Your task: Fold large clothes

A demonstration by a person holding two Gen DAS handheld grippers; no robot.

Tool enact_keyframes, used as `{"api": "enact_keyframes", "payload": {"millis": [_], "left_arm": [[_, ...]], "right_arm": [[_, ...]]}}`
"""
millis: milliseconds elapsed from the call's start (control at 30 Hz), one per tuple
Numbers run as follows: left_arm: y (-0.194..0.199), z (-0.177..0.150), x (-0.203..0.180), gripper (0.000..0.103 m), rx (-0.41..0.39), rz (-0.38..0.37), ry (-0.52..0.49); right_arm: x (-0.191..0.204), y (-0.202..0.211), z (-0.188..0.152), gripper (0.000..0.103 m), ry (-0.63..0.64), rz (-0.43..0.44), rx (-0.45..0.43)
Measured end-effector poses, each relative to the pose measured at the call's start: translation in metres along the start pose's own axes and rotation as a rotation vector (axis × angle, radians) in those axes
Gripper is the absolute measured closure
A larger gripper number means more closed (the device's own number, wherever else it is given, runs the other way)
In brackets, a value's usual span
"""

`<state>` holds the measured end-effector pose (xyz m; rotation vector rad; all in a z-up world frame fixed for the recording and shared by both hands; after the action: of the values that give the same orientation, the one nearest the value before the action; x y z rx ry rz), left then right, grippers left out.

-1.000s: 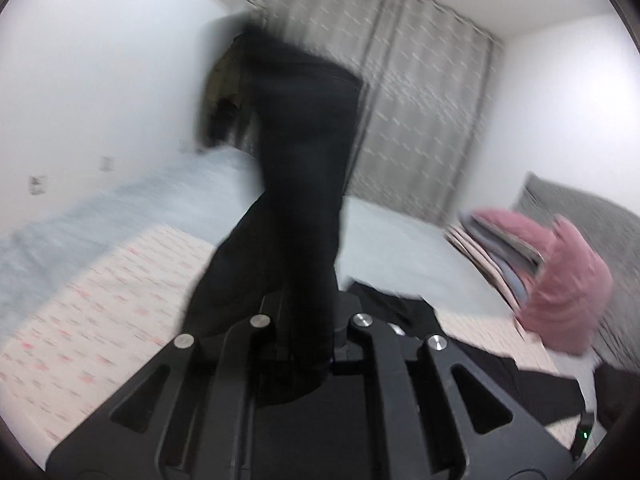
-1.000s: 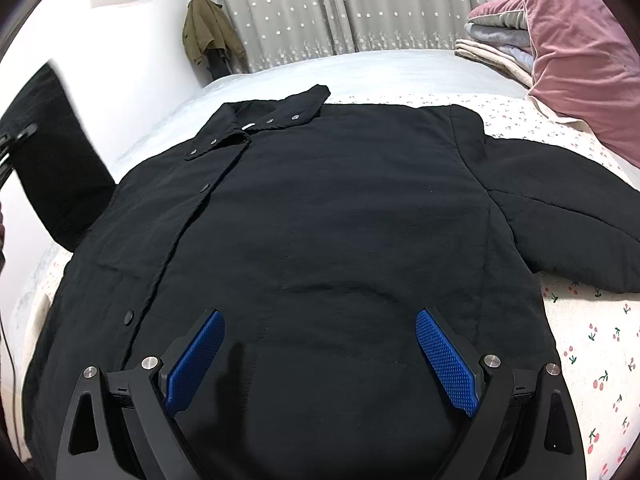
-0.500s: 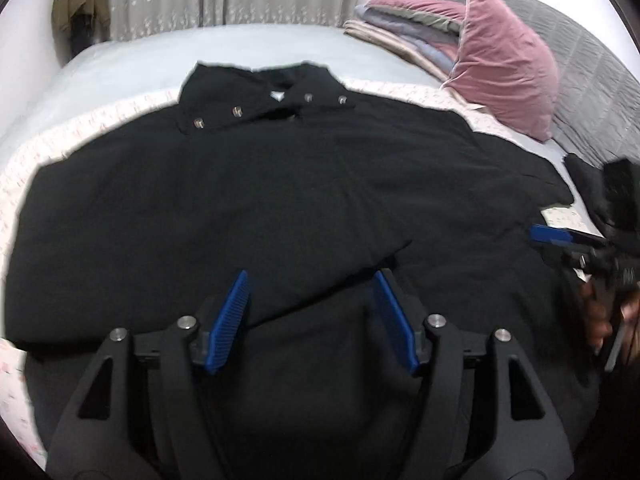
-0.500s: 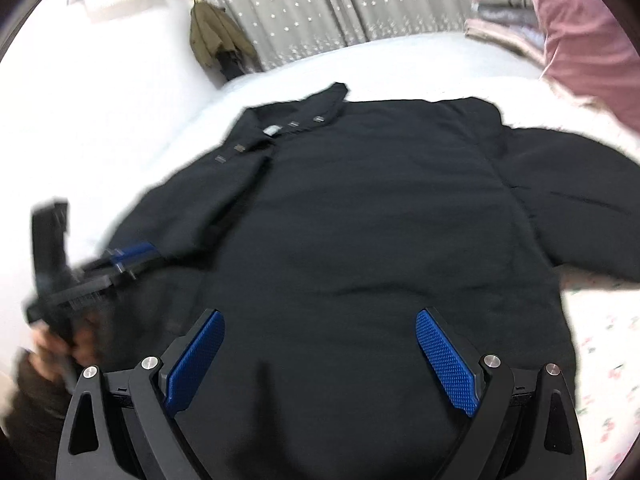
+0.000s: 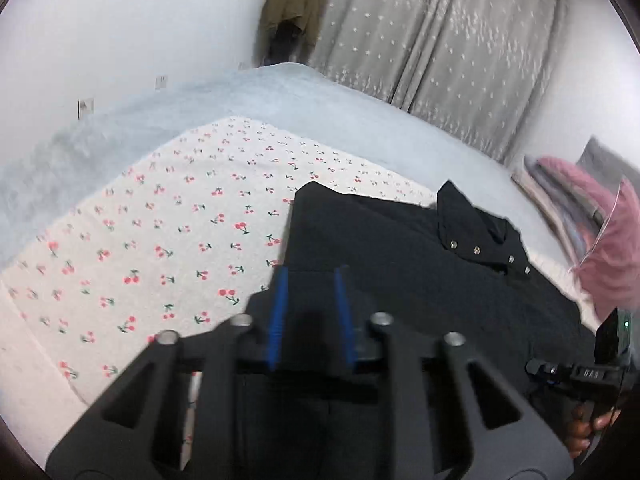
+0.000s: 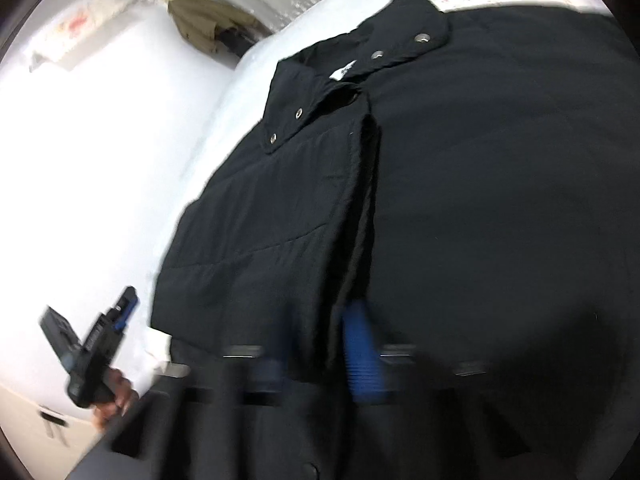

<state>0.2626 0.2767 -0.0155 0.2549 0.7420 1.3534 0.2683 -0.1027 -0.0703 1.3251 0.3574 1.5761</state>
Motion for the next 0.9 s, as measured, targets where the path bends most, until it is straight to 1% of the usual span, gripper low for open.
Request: {"api": "enact_keyframes", "payload": {"millis": [67,100,133,167,233,333,467,500,533,567,600,667,700,733,767,800,833,900], "left_arm": [[-0.004,-0.003,-0.003,0.082,-0.019,-0.021,-0.005],[-0.01,-0.003,-0.007,0.082,-0.02,-0.026,-0.017],[-0.018,-0.007,-0.013,0.082,-0.01,-0.023,-0.034],[-0.026,-0.01,-0.018,0.082,0.007,-0.019,-0.049],[-0.045,-0.021,-0.026,0.082,0.055,0.001,-0.078],[-0.06,-0.029,-0.032,0.082,0.089,0.032,-0.105],[-0.065,-0.029,-0.03,0.082,0.106,0.044,-0.099],[-0.063,-0.029,-0.032,0.082,0.105,0.05,-0.106],[-0.061,-0.028,-0.033,0.08,0.107,0.061,-0.117],[-0.062,-0.028,-0.035,0.073,0.114,0.069,-0.126],[-0.058,-0.028,-0.038,0.066,0.126,0.084,-0.136],[-0.05,-0.026,-0.044,0.028,0.137,0.106,-0.132],[-0.044,-0.025,-0.048,0.024,0.128,0.103,-0.127],[-0.037,-0.025,-0.053,0.022,0.112,0.094,-0.125],[-0.032,-0.025,-0.058,0.021,0.108,0.093,-0.124],[-0.028,-0.025,-0.065,0.02,0.117,0.097,-0.124],[-0.025,-0.026,-0.071,0.018,0.132,0.098,-0.126],[-0.019,-0.031,-0.083,0.017,0.168,0.098,-0.13]], "right_arm": [[0.015,0.018,0.0,0.089,0.104,-0.017,-0.09],[0.02,0.023,-0.001,0.09,0.136,-0.035,-0.121],[0.023,0.03,-0.003,0.091,0.172,-0.07,-0.17],[0.024,0.034,-0.004,0.091,0.194,-0.097,-0.2],[0.023,0.036,-0.005,0.091,0.232,-0.147,-0.237],[0.011,0.022,-0.003,0.091,0.231,-0.19,-0.206],[-0.004,0.003,-0.002,0.091,0.219,-0.208,-0.16],[-0.005,0.004,-0.005,0.089,0.217,-0.208,-0.156],[-0.006,0.005,-0.006,0.088,0.215,-0.209,-0.153],[-0.006,0.009,-0.007,0.086,0.212,-0.214,-0.154],[-0.006,0.017,-0.011,0.083,0.21,-0.221,-0.154],[-0.01,0.034,-0.013,0.076,0.201,-0.245,-0.159],[-0.014,0.042,-0.011,0.067,0.196,-0.254,-0.164],[-0.018,0.054,-0.012,0.051,0.189,-0.274,-0.179],[-0.024,0.068,-0.014,0.039,0.183,-0.3,-0.2],[-0.027,0.082,-0.016,0.023,0.177,-0.321,-0.226],[-0.033,0.097,-0.019,0.02,0.17,-0.343,-0.261],[-0.042,0.122,-0.024,0.019,0.153,-0.374,-0.295]]}}
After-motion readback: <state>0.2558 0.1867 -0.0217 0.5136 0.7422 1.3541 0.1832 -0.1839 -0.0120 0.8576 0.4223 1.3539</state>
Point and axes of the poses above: each gripper's, at about its wrist camera, not at the fingertips, and y roughly against the way its jaws point, x to its left, z to its top, the point moved 3 cm from there along -y, roughly the way its jaws point, and after that the axes turned 4 degrees about -z, right-handed, at the moved point
